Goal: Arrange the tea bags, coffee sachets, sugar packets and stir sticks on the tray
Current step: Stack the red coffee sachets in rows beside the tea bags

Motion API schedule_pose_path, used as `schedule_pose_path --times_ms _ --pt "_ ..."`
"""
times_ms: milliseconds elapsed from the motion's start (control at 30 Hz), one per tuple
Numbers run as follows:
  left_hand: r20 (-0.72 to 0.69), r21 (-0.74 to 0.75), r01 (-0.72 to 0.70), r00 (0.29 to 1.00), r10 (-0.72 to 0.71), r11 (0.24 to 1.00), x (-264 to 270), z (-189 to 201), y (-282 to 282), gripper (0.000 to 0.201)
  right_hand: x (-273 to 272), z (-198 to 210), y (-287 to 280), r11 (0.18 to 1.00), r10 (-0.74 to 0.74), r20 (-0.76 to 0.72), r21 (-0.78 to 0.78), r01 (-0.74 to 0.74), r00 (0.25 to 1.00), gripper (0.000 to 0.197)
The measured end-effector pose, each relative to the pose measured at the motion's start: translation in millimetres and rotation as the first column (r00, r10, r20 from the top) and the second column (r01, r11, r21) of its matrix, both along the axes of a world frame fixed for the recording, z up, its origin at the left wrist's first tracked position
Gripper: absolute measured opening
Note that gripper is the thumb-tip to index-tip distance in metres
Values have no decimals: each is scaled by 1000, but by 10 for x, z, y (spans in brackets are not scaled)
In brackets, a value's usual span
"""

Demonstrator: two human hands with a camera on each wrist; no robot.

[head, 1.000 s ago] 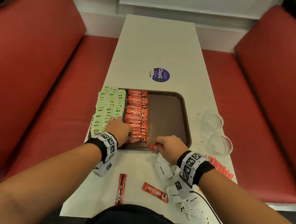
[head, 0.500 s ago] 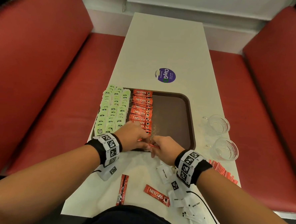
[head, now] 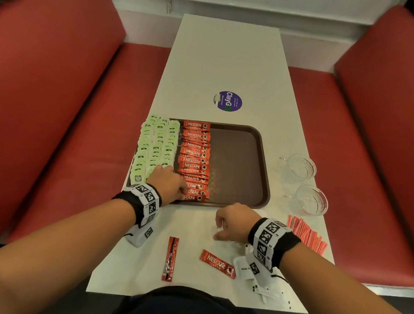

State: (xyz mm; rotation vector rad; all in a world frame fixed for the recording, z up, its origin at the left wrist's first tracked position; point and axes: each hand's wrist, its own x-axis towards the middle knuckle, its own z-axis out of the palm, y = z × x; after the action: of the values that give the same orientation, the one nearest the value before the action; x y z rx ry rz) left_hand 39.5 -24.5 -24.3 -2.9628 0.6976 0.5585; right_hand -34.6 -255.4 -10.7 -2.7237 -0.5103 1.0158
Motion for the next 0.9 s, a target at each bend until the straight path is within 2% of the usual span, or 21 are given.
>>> schedule_pose_path --times_ms 67,167,300,433,533,633,733,833,900 --pt "26 -3 -45 999 45 999 12 -21 -46 19 -92 -26 24 998 57 -40 -30 -59 998 40" --pt "43 39 -93 995 91 995 36 -49 -92 23 -232 -35 50 991 106 -83 -78 -113 991 44" --pt "73 45 -159 985 155 986 50 -50 -128 26 -403 -30 99 972 174 -44 -150 -179 984 47" --pt "116 -33 -174 977 176 984 -21 0 -127 30 -488 -53 139 958 211 -21 -193 -211 977 41" --pt "139 -97 -122 981 135 988 -190 7 -127 31 -513 -76 140 956 223 -24 -192 -224 974 34" --pt "110 -115 23 994 -10 993 -413 22 -130 28 -541 -95 122 964 209 -18 -162 -209 978 26" --pt "3 6 86 996 -87 996 -620 95 -116 38 -558 -110 84 983 167 22 -80 -164 986 9" --pt "-121 263 23 993 10 965 -803 170 -100 62 -585 -113 55 995 99 42 18 -100 994 13" --pt "-201 328 -5 977 75 945 -914 155 -93 66 -602 -115 54 995 78 46 62 -80 996 19"
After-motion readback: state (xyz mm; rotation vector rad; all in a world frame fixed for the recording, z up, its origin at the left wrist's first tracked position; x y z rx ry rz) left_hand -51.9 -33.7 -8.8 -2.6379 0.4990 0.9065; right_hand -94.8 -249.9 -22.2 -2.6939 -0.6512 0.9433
